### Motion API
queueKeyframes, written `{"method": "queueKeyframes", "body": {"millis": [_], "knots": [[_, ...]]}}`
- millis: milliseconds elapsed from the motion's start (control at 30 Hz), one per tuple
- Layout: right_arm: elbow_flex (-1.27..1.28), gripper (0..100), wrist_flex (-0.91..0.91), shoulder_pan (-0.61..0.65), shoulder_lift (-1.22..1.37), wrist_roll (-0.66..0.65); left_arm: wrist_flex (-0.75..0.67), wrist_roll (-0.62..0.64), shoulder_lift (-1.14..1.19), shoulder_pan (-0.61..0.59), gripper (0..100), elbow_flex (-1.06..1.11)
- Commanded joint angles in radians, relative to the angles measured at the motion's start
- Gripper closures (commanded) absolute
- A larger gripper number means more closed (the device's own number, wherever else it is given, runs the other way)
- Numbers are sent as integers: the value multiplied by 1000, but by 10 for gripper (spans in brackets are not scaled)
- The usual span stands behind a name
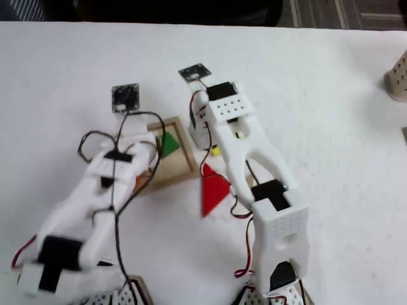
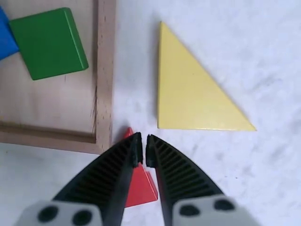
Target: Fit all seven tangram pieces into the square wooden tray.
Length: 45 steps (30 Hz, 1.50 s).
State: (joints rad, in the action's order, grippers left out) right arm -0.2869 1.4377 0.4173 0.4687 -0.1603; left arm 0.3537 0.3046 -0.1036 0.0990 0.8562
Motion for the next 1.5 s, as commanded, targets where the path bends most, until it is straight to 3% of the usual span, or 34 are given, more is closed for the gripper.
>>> {"method": "queueKeyframes", "body": {"millis": [0,400,1467], "knots": [[-14,981,-7,2,-36,-14,-31,14,116,12,977,-158],[-14,981,-7,-1,-36,-15,57,-54,211,-53,977,-245],[-14,981,-12,5,-30,-15,110,-51,174,-88,977,-267]]}}
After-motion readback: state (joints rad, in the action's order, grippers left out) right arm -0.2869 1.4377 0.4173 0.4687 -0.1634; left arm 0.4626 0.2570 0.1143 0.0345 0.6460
